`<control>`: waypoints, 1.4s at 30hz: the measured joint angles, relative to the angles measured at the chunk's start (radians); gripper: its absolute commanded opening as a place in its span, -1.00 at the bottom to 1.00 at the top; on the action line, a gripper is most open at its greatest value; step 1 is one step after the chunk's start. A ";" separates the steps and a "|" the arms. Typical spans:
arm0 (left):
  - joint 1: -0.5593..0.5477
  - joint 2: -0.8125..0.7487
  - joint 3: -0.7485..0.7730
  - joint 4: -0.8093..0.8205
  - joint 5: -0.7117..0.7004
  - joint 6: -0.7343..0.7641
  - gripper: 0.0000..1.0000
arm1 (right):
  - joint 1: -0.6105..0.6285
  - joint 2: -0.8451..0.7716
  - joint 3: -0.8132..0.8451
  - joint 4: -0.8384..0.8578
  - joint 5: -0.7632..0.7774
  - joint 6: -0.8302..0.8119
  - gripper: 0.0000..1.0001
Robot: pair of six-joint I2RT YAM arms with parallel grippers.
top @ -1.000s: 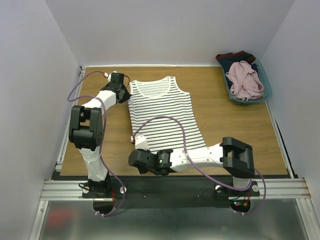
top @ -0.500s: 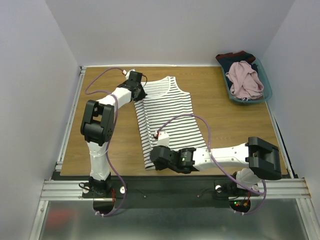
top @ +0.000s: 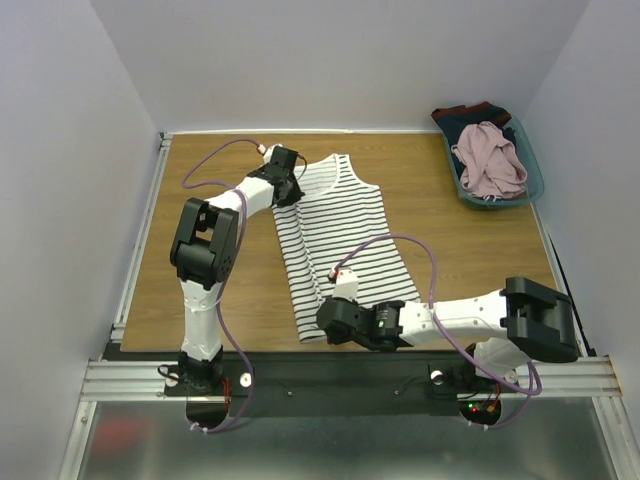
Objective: Fold and stack the tank tops
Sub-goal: Fold the tank top
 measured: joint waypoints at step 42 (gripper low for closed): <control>-0.045 -0.002 0.028 0.088 0.011 0.015 0.00 | -0.004 -0.195 -0.099 -0.066 0.100 0.084 -0.20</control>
